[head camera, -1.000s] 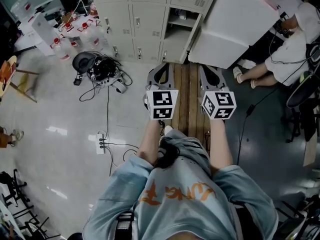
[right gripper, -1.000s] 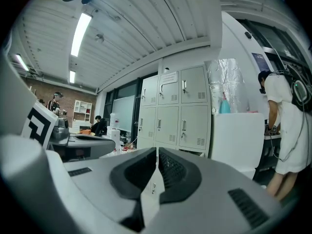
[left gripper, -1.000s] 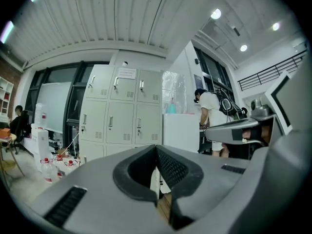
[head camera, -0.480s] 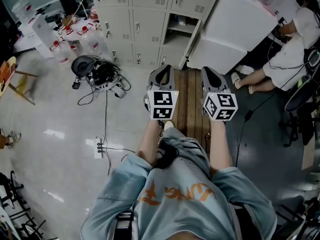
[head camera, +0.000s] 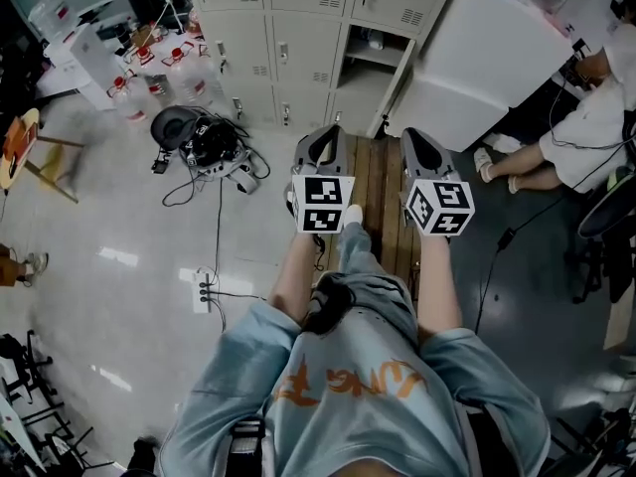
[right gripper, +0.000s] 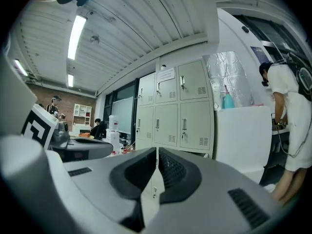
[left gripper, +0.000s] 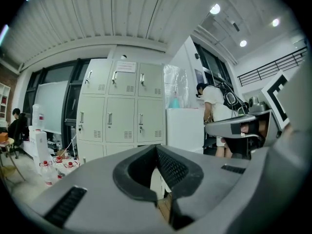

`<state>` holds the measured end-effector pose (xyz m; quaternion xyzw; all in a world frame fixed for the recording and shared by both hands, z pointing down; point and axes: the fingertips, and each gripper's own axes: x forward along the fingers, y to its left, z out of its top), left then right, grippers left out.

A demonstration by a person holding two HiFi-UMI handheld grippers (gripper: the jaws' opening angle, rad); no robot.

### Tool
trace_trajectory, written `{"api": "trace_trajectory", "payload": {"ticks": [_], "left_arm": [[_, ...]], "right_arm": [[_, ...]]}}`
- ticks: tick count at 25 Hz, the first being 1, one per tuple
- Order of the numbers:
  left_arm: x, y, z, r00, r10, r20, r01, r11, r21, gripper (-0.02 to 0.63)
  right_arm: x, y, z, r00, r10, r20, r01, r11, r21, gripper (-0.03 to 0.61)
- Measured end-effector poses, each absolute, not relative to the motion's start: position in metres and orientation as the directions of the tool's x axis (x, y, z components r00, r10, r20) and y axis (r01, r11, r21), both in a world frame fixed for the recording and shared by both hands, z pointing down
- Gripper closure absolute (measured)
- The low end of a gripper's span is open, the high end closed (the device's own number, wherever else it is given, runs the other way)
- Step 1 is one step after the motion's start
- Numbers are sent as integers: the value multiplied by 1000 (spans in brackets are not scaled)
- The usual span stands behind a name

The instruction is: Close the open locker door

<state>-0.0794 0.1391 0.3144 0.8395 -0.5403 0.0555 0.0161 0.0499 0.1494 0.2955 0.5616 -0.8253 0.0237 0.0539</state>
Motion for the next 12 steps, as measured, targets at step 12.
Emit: {"api": "trace_trajectory", "payload": {"ticks": [12], "left_arm": [[-19, 37, 358, 450, -863, 229, -882, -469, -35, 592]], "right_arm": [[102, 35, 339, -336, -923, 185, -942, 333, -49, 543]]}}
